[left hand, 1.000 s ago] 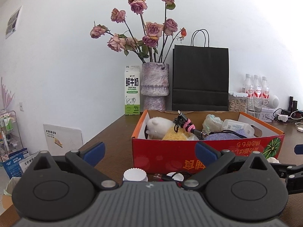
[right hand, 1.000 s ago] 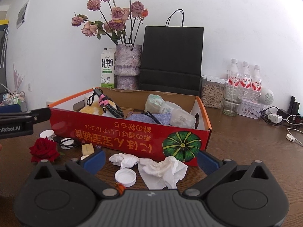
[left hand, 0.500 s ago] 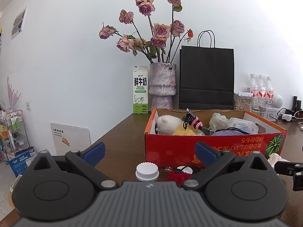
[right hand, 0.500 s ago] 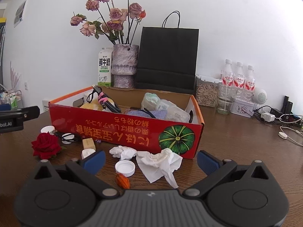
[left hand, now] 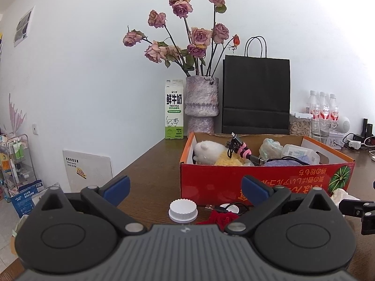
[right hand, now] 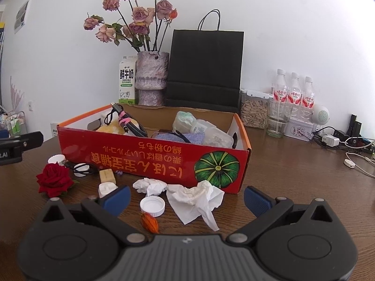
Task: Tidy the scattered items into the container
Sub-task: 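Withdraw both grippers from the box above the table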
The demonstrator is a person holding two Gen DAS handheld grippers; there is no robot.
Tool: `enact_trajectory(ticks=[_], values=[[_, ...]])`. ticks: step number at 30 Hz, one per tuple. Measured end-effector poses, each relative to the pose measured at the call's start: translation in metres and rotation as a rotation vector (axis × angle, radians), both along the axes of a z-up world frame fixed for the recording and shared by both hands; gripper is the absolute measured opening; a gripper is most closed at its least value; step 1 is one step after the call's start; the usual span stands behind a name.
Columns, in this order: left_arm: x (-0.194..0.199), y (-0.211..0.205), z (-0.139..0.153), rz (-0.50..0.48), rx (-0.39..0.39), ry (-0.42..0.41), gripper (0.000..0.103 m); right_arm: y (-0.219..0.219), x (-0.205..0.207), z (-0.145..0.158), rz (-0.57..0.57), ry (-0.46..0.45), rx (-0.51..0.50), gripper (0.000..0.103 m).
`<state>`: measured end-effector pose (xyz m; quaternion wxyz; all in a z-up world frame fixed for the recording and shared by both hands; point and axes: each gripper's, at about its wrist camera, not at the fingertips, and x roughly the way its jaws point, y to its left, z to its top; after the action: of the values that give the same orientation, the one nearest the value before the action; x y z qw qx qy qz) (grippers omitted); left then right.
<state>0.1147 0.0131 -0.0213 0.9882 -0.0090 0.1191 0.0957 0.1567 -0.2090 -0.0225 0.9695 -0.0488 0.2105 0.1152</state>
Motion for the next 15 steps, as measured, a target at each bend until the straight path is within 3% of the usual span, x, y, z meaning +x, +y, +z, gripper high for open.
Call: enact_trajectory(ticks=[15], values=[[0.011, 0.013, -0.003, 0.01, -0.024, 0.067, 0.103, 0.0, 0.003, -0.001, -0.001, 0.025, 0.002, 0.103]])
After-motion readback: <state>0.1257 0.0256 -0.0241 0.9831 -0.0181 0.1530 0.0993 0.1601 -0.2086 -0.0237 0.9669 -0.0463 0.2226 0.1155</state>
